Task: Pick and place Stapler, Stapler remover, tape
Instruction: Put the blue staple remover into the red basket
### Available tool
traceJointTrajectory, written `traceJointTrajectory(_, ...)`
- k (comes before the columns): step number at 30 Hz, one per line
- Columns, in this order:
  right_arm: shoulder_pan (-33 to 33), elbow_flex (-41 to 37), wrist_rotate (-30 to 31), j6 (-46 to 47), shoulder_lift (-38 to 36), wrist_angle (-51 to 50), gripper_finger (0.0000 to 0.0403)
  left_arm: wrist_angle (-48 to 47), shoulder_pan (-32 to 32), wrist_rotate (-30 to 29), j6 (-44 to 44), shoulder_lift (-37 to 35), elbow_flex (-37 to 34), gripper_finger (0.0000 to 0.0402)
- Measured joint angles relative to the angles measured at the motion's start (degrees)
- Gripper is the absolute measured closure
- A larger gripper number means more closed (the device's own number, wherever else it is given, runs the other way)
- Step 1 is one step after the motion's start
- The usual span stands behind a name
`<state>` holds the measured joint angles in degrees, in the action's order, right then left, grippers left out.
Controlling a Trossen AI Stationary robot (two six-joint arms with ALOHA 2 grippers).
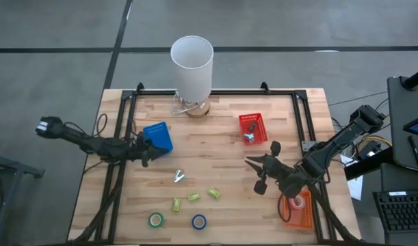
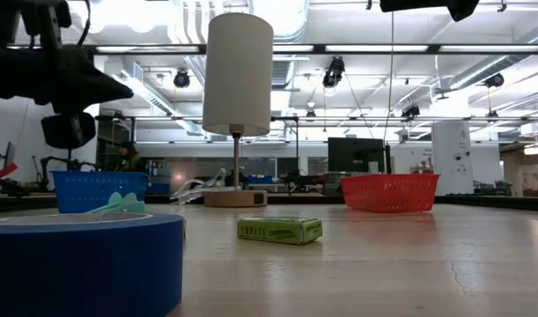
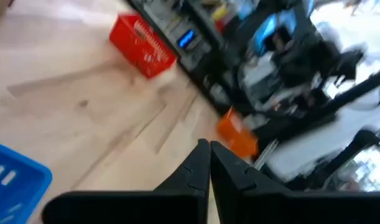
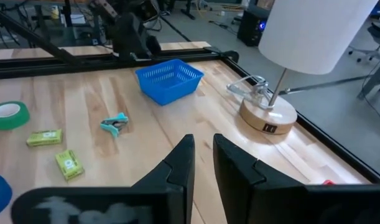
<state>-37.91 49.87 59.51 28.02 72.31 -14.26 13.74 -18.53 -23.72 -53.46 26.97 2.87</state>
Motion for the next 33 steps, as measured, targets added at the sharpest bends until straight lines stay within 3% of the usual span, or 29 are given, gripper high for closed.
traceJointTrajectory(19,1.97,0.15,-1.55,-2.11,-0.04,0.00,0.0351,-28.43,-6.83,-0.86,-7.55,36.50,26.23,0.0393)
traceJointTrajectory(26,1.92,0.11,-1.66,-2.09,-0.04,0.02,0.0351,-36.45,-7.05,-1.73,-7.73,46.87,34.05,0.0333)
traceJointTrajectory(33,1.92,0.07,-2.86,-1.65,-0.04,0.02,0.0351,-38.40,-7.16,-0.85,-7.78,50.54,36.58,0.0246)
